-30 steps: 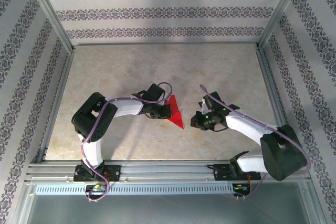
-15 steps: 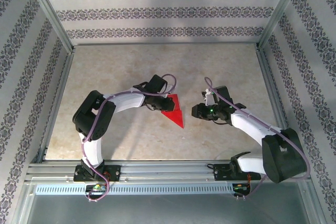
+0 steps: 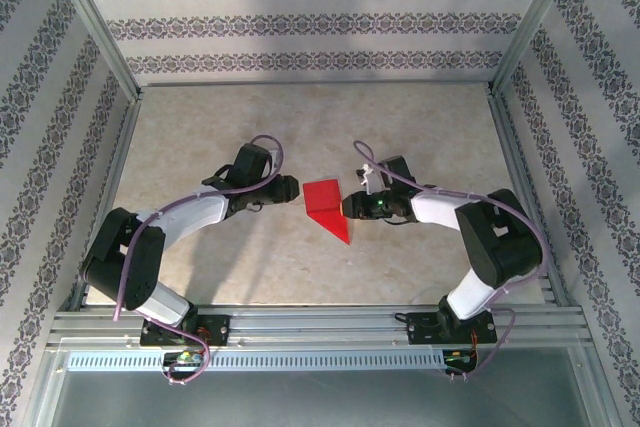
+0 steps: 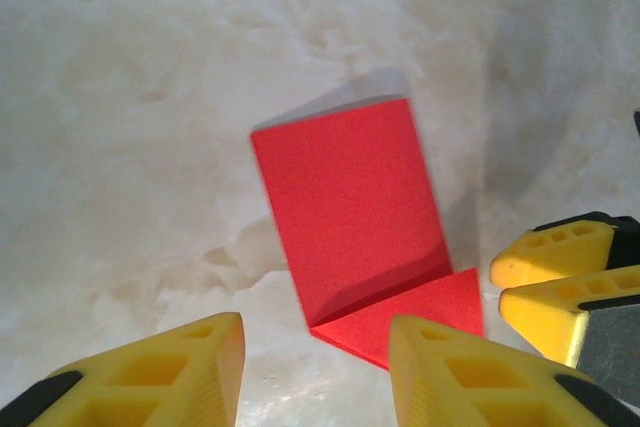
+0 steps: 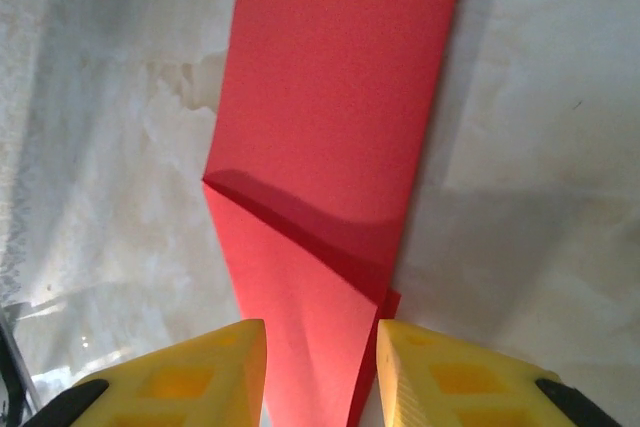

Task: Fold a paper plane with a square sheet of paper (fold left side to right side)
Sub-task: Fourth fold the wing at the center of the table.

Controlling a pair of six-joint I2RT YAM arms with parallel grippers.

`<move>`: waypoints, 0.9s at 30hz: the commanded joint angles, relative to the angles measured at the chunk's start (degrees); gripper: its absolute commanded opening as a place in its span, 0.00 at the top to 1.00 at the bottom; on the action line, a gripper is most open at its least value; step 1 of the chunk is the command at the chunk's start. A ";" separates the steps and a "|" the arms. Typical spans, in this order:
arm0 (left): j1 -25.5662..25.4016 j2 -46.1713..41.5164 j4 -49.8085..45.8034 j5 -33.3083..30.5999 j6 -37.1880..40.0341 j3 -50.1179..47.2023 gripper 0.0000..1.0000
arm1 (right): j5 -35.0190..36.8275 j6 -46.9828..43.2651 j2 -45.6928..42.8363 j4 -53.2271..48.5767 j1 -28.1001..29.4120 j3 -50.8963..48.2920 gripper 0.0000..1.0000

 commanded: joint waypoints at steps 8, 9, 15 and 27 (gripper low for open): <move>0.92 0.14 2.27 -2.57 -1.77 0.75 0.53 | -1.76 -0.73 3.94 4.17 1.08 1.49 0.70; 0.92 0.21 2.26 -2.57 -1.79 0.68 0.53 | -1.69 -0.64 3.60 4.10 1.03 1.31 0.72; 1.61 1.51 2.94 -1.36 -4.22 0.75 0.48 | -2.31 -0.12 0.52 3.55 0.68 0.50 0.89; 5.29 7.36 16.94 10.85 -15.57 -1.63 0.44 | -4.28 2.96 -5.74 6.02 -0.55 -1.78 1.00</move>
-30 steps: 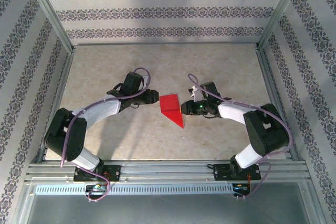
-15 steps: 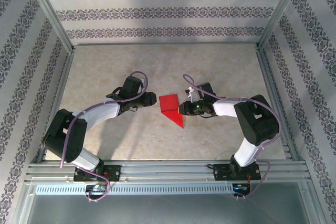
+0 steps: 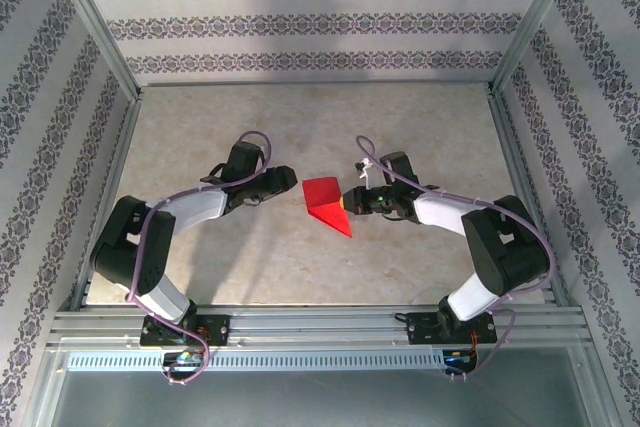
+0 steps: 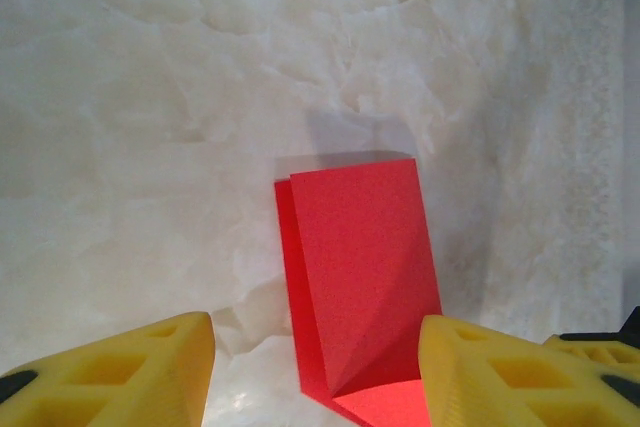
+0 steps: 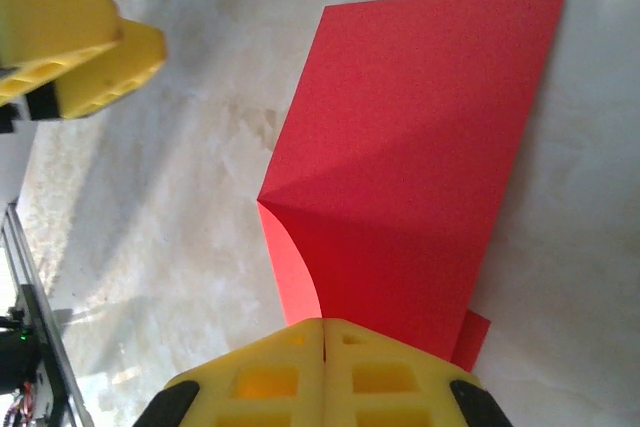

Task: Fold a paper plane with a square sheet of paper (fold left side to right side)
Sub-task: Fourth fold the wing at the center of the table.

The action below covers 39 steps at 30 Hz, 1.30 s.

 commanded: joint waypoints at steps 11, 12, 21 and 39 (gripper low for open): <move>0.09 9.79 12.71 10.66 -7.27 2.18 0.47 | -2.61 3.30 -4.21 4.50 -1.34 -2.59 1.00; 0.04 10.36 12.99 10.92 -7.51 2.41 0.47 | -2.71 3.38 -4.17 4.60 -1.31 -2.65 1.00; -1.59 14.14 13.90 12.53 -7.79 5.25 0.54 | -2.73 3.74 -3.90 5.22 -1.32 -2.94 1.00; -3.52 14.67 11.21 10.64 -6.27 8.75 1.00 | 2.15 2.62 -6.61 1.61 -1.92 -3.93 0.84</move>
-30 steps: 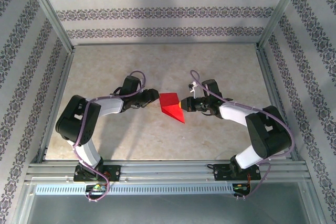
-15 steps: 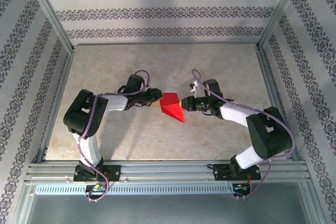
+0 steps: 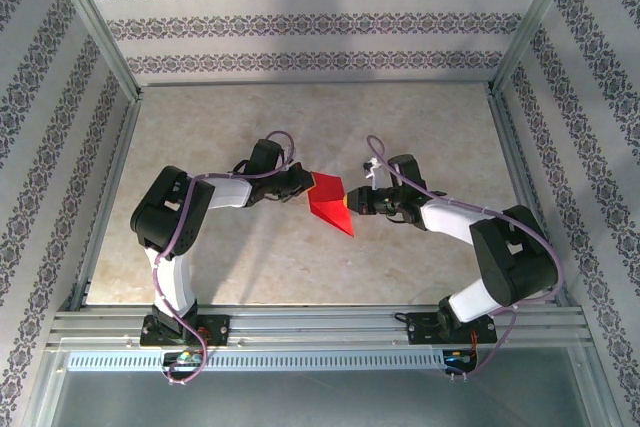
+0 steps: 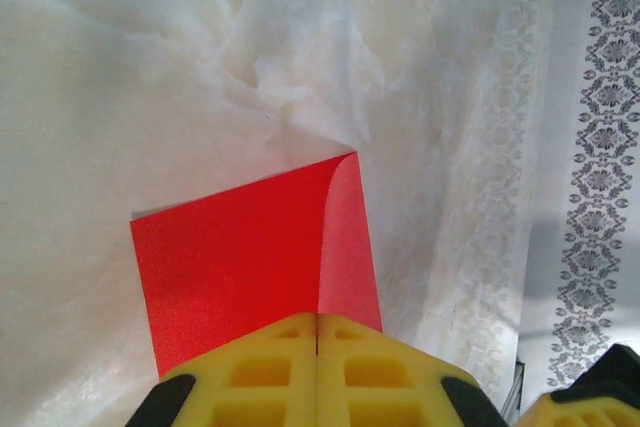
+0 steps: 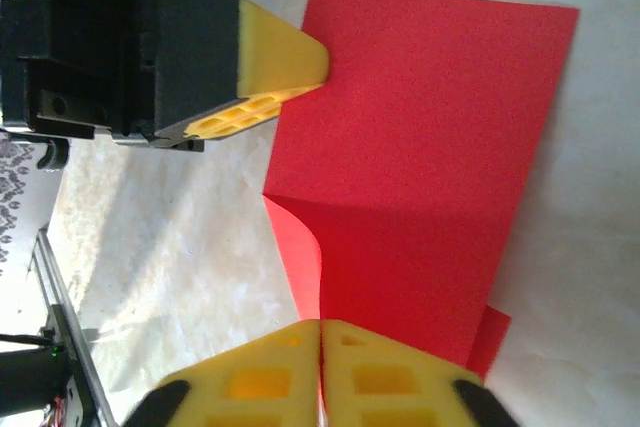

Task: Fold a paper plane with a square sheet of paper (fold left side to right side)
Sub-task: Fourth fold the wing at the center of the table.

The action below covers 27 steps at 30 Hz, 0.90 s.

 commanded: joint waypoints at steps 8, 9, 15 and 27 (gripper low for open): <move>-1.96 -4.67 -3.56 -3.62 -0.75 0.76 1.00 | 16.02 -8.15 -10.39 -16.89 1.77 2.91 0.57; -2.12 -4.91 -3.94 -4.10 -1.39 0.70 1.00 | 18.89 -9.34 -11.44 -19.47 3.10 3.59 0.54; -2.67 -5.92 -6.71 -6.03 -3.95 0.98 1.00 | 36.30 -10.63 -13.10 -28.11 14.98 6.96 0.45; -3.12 -7.02 -9.58 -7.13 -4.53 1.55 1.00 | 57.45 -7.41 3.28 -33.85 33.99 15.84 0.46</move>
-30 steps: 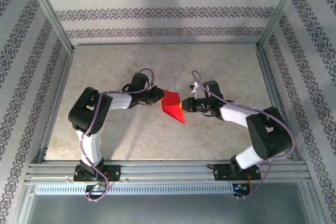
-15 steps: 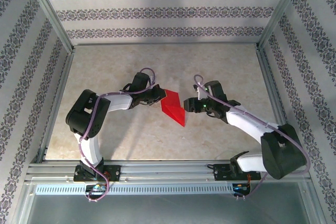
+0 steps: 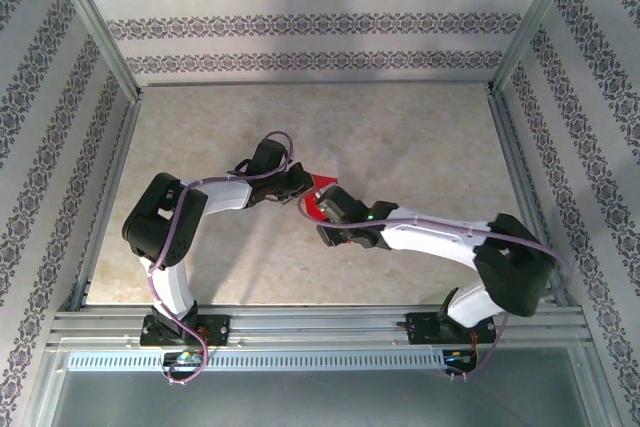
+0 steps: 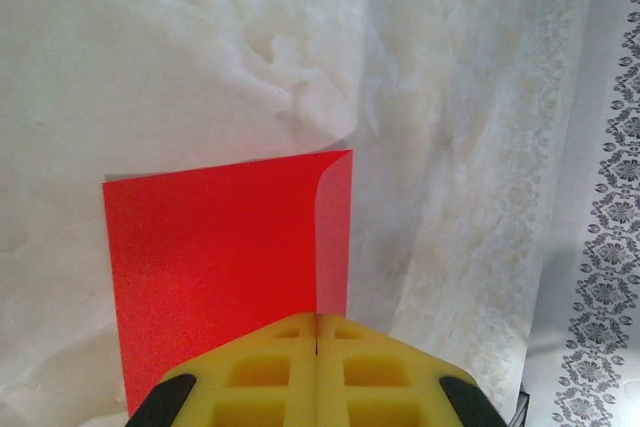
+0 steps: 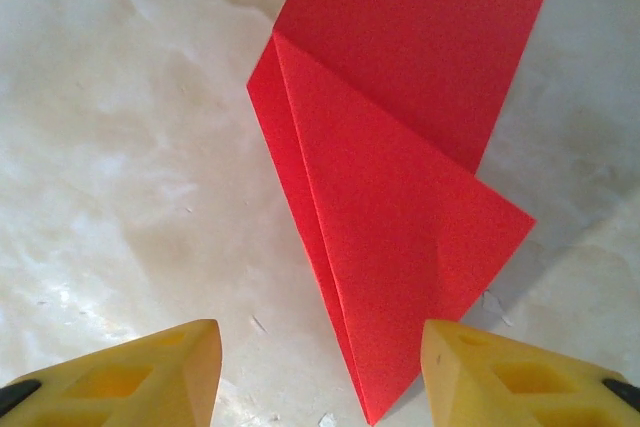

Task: Fold a paper plane with a square sheet of paper (fold left side to right side)
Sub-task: Fourth fold the wing at the center of the table.

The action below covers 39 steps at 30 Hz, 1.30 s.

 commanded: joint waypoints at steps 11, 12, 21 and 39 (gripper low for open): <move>-0.91 -2.90 -4.33 -1.24 -0.16 2.47 1.00 | 11.92 1.32 9.72 -3.25 3.39 5.59 0.51; -0.99 -2.93 -4.47 -1.33 -0.13 2.58 1.00 | 12.47 1.40 9.84 -3.24 3.37 5.47 0.51; -1.05 -2.89 -4.77 -1.42 0.02 2.81 1.00 | 13.42 1.42 11.35 -2.79 3.39 5.41 0.57; -1.03 -3.09 -6.32 -2.08 1.12 3.27 0.97 | 14.05 1.49 11.26 -3.20 3.47 4.98 0.83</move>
